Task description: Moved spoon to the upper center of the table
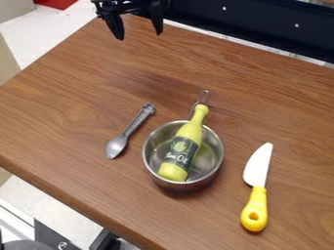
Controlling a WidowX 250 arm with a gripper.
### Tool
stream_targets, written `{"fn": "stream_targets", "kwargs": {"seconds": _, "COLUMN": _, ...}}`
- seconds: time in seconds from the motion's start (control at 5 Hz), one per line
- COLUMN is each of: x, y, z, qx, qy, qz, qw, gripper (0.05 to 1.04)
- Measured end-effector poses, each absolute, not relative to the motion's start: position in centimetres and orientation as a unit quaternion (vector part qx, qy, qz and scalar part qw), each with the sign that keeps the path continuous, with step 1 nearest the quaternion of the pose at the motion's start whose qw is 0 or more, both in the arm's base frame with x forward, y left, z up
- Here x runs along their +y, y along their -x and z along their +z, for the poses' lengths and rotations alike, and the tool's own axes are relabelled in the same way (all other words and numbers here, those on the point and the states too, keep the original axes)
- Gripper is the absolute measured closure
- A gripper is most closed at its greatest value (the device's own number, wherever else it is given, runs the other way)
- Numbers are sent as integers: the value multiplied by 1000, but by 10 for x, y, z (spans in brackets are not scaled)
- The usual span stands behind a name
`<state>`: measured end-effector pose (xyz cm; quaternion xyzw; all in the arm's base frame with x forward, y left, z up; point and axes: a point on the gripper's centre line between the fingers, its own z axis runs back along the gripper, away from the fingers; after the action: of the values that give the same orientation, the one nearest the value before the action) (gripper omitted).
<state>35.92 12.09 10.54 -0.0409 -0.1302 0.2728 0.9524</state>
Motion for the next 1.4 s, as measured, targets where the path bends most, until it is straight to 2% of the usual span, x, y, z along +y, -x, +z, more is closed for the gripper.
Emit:
{"fn": "stream_targets", "kwargs": {"seconds": 0.2, "x": 118, "y": -355, "z": 90, "qx": -105, "qy": 45, "qz": 275, "qw": 955, "gripper": 84}}
{"fn": "stream_targets", "kwargs": {"seconds": 0.4, "x": 113, "y": -347, "z": 85, "qx": -84, "qy": 59, "qz": 224, "qw": 969, "gripper": 84}}
{"fn": "stream_targets", "kwargs": {"seconds": 0.6, "x": 107, "y": -330, "z": 75, "qx": -59, "qy": 56, "qz": 195, "qw": 977, "gripper": 84}}
{"fn": "stream_targets", "kwargs": {"seconds": 0.8, "x": 100, "y": -309, "z": 77, "qx": -32, "qy": 53, "qz": 178, "qw": 982, "gripper": 84}}
{"fn": "stream_targets", "kwargs": {"seconds": 1.0, "x": 91, "y": -285, "z": 73, "qx": -50, "qy": 39, "qz": 130, "qw": 990, "gripper": 84}}
{"fn": "stream_targets", "kwargs": {"seconds": 1.2, "x": 91, "y": -274, "z": 67, "qx": -52, "qy": 23, "qz": 100, "qw": 993, "gripper": 84}}
{"fn": "stream_targets", "kwargs": {"seconds": 1.4, "x": 94, "y": -270, "z": 63, "qx": -54, "qy": 25, "qz": 85, "qw": 995, "gripper": 84}}
